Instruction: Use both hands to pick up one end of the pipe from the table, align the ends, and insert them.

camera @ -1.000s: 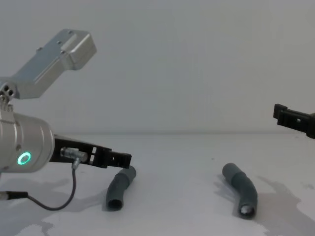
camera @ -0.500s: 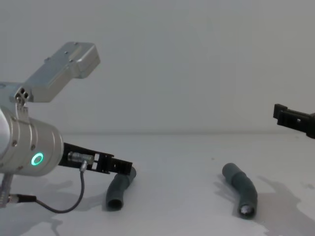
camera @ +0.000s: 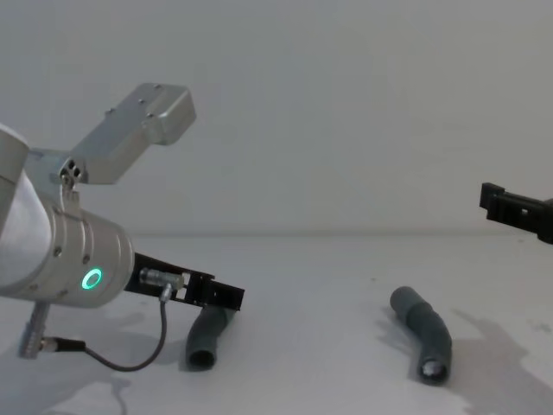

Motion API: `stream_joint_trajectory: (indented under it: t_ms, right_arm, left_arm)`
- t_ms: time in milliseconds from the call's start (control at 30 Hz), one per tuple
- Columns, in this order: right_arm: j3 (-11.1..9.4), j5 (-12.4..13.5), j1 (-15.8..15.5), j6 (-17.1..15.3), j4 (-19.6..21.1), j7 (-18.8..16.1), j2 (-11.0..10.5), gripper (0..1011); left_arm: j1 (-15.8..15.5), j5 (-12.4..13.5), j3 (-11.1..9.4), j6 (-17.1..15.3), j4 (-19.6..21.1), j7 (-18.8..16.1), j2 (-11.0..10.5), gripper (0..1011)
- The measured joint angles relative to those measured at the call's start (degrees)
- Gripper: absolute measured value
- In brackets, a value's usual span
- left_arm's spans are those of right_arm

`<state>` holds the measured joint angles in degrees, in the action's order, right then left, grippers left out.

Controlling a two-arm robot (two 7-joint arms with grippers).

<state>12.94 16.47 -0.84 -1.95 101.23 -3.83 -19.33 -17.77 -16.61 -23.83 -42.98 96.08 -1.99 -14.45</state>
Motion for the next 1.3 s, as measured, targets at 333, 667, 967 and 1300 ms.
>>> stream_joint_trajectory:
  t_ms: [333,667,967,1300]
  right_arm:
    - [0.0,0.0,0.0,0.0,0.0,0.0,0.0,1002]
    - [0.0,0.0,0.0,0.0,0.0,0.0,0.0,1002]
    - [0.0,0.0,0.0,0.0,0.0,0.0,0.0,1002]
    - [0.0,0.0,0.0,0.0,0.0,0.0,0.0,1002]
  left_arm:
    - [-0.8,0.4,-0.1,-0.9,-1.7,0.2,1.1,1001]
    - [-1.4,0.7,0.1,-1.4,-3.3,0.1,2.1,1001]
    - [-2.3,1.1,0.2,-1.0,-4.8,0.2,2.9,1001]
    - [-2.5,1.5,0.5,-1.1,-5.7,0.1,3.8,1002]
